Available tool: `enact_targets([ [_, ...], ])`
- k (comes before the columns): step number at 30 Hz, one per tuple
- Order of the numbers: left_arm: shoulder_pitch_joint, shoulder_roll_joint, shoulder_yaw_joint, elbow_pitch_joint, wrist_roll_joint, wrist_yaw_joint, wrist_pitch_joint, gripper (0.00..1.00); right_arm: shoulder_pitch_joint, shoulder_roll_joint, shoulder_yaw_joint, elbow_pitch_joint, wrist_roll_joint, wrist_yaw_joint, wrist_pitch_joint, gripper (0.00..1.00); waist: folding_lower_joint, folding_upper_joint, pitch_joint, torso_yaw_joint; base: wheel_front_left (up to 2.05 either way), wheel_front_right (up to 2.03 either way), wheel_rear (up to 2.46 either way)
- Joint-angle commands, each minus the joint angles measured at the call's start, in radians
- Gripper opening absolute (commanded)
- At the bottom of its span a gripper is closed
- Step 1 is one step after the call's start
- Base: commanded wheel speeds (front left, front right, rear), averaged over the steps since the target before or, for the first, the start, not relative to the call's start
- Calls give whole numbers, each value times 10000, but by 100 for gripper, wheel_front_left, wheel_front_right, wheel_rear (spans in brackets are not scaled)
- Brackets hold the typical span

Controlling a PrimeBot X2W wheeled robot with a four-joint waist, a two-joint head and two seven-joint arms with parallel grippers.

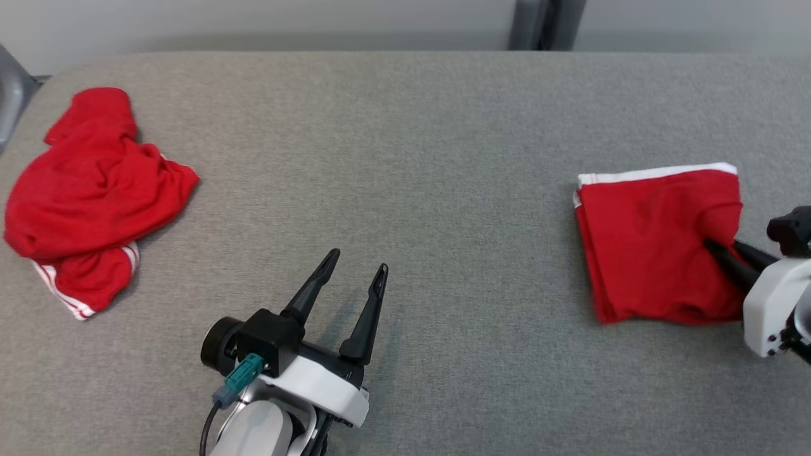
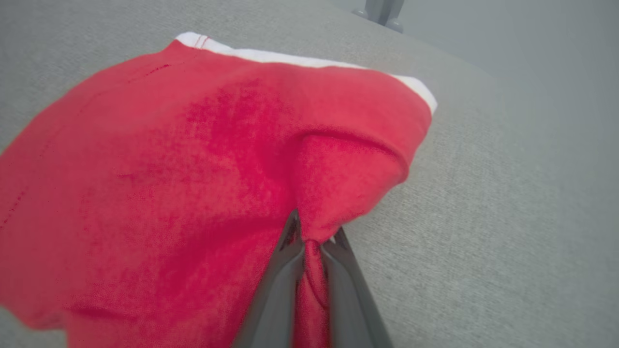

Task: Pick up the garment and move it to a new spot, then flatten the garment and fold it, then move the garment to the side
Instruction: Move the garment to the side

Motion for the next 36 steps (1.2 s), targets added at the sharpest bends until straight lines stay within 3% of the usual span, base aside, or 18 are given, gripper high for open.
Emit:
enact_targets([
  [1,-241,48,32,-39,91,-71,-33,100,-256,-123,82,110,-154,-3,-113,0,0,0,677,-641,0,0,0],
  [7,-916,51,95,-127,673,-221,-31,100,-1582,-483,590,870,-842,-3,-349,0,0,0,1770,-1528,0,0,0],
  [13,-1526,52,5,-287,1208,-381,-31,100,-2781,-740,718,1886,-1721,-3,-550,0,0,0,2632,-1947,0,0,0],
  [26,-1750,62,5,-418,1430,-518,21,100,-4355,-491,602,5116,-3017,-4,-681,0,0,0,3687,-2059,0,0,0],
  [34,-1804,92,-93,-428,1183,-445,41,100,-4637,-507,138,5722,-3379,-4,-739,0,0,0,3858,-1855,0,0,0],
  [35,-1813,95,-114,-439,1156,-423,41,100,-4625,-506,8,5737,-3359,-4,-750,46,0,0,3859,-1821,0,0,0],
  [36,-1812,103,-132,-449,1126,-393,41,100,-4542,-486,-123,5750,-3300,-4,-757,100,0,0,3848,-1785,0,0,0],
])
